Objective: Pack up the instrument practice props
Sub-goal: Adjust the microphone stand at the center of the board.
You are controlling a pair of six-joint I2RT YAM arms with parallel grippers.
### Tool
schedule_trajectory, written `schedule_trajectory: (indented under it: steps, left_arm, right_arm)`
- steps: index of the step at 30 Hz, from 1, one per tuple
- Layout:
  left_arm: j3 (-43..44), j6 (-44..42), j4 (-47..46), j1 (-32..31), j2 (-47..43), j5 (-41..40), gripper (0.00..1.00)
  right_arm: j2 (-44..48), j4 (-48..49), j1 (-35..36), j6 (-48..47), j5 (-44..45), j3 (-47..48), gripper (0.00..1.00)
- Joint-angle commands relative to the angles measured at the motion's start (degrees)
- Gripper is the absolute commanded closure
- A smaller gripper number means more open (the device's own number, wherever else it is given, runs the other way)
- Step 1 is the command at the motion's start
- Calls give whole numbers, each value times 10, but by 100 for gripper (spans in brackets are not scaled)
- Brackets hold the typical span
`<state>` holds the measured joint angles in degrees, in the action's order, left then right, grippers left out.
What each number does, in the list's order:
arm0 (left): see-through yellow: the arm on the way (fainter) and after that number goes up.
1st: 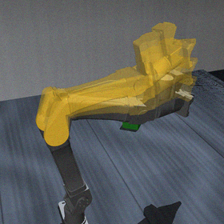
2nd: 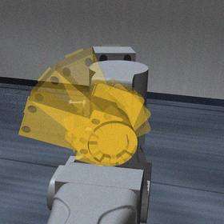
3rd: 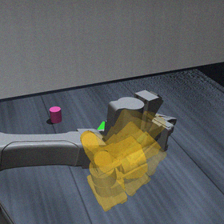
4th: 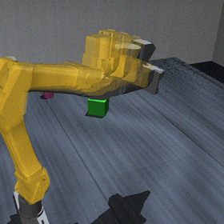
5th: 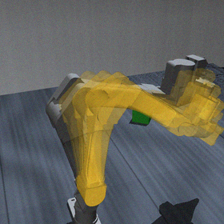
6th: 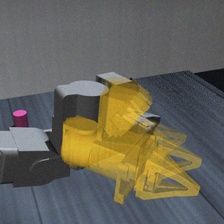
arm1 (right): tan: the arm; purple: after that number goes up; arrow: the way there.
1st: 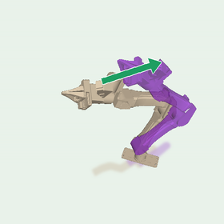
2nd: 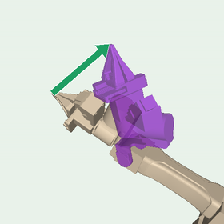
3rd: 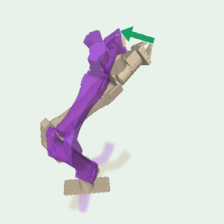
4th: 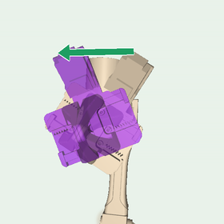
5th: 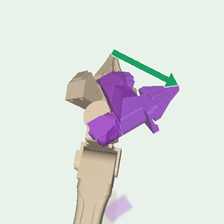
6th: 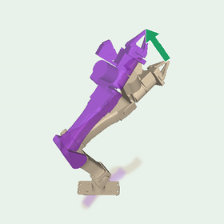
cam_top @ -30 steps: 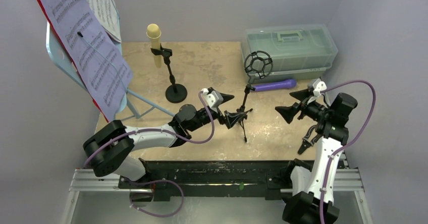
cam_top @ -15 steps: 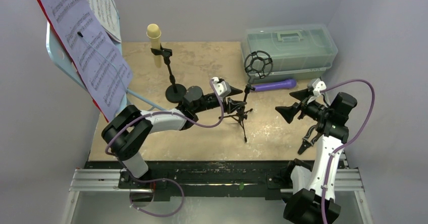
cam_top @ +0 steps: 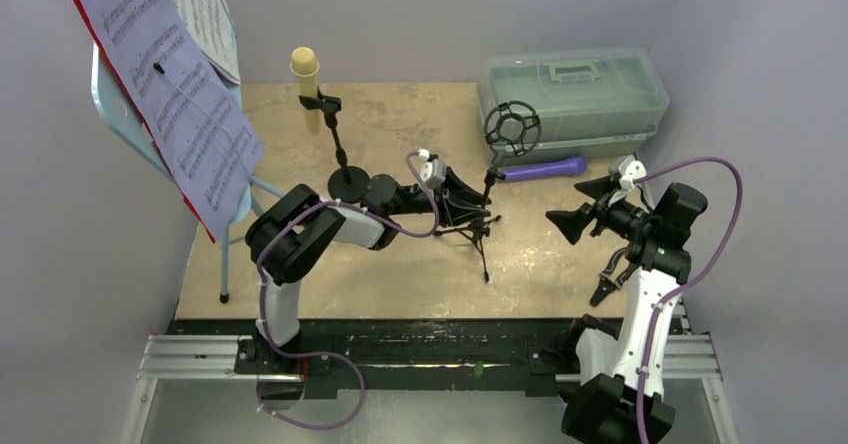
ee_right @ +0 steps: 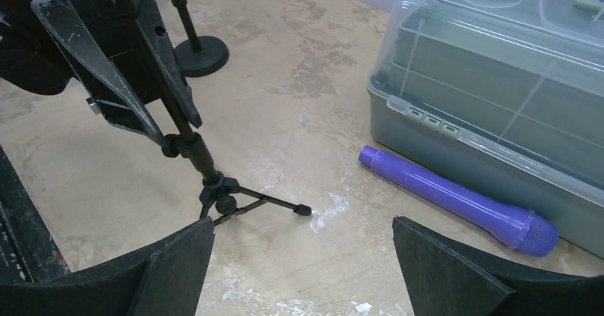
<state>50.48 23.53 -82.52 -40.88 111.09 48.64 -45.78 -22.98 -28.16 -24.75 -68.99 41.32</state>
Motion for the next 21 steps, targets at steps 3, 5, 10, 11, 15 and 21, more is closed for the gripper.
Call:
schedule_trajectory:
  steps: [3,5,10,11,15,21]
  left_arm:
    - [44,112,-191,2,28,32,74]
    - [48,114,-187,2,29,32,77]
    - [48,114,-179,-2,26,19,97]
    - [45,109,-171,-4,22,10,100]
    - [18,52,-100,-19,-10,-40,100]
    - [-38,-100,47,-83,-107,-221,100]
  right_arm:
    - [-1,2,-2,-8,3,11,1]
    - [0,1,-1,-8,4,10,1]
    - [1,1,-2,-9,5,10,1]
    - [1,1,-2,-9,5,10,1]
    - [2,0,-1,-10,6,11,1]
    - [3,-3,-1,-12,8,12,1]
